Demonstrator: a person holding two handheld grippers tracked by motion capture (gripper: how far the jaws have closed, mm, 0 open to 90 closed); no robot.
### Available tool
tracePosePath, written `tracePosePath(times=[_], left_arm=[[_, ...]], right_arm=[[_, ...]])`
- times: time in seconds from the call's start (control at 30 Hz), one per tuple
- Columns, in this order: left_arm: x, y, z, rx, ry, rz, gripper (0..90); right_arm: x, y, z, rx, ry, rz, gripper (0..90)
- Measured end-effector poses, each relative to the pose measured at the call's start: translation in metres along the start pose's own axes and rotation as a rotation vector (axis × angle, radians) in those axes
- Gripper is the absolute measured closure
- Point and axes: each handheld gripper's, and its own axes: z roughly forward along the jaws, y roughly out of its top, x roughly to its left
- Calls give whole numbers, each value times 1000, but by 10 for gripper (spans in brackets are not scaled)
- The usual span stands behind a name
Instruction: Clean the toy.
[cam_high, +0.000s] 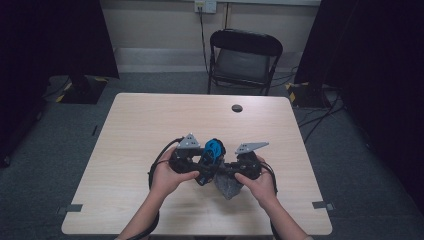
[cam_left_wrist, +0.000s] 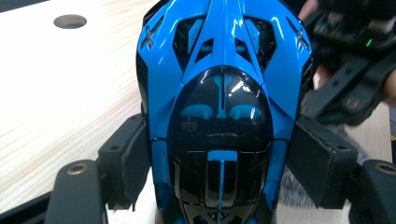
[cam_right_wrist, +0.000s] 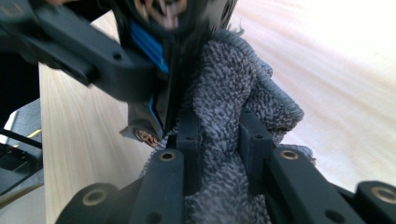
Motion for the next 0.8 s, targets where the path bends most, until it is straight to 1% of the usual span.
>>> tracePosePath(times=[0.1, 0.13, 0.23, 0.27, 0.3, 0.33, 0.37, 0.4, 0.5, 0.57, 0.63, 0.73, 0.8], left_arm=[[0, 1, 0, -1, -3, -4, 268], [0, 1, 0, -2, 0, 3, 268], [1, 1, -1, -6, 1, -4, 268], [1, 1, -1, -7, 0, -7, 268], [1, 0, -2, -3, 2, -5, 268], [2, 0, -2, -4, 2, -4, 268], [2, -1, -3, 0, 1, -1, 268], [2, -2, -3, 0, 4, 1, 268], [3, -5, -4, 5, 6, -7, 268], [3, -7, -4, 13, 10, -4, 268], [3, -8, -4, 10, 7, -6, 268], [2, -9, -4, 17, 5, 1, 268], [1, -10, -4, 22, 6, 7, 268]], right_arm=[[1, -6, 7, 26, 4, -2, 744], [2, -7, 8, 37, 4, -8, 743], [2, -10, 11, 58, 5, -17, 744], [2, -10, 11, 63, 1, -19, 743], [2, -10, 10, 65, -13, -31, 743], [1, -10, 7, 65, -29, -40, 743], [0, -9, 5, 58, -34, -39, 743], [-2, -8, 0, 46, -37, -30, 743], [-8, -3, -13, 24, -64, -25, 743], [-11, 2, -22, 11, -82, -29, 743], [-13, 8, -30, -4, -96, -33, 743], [-16, 13, -38, -8, -121, -45, 743], [-18, 16, -42, -20, -126, -42, 743]])
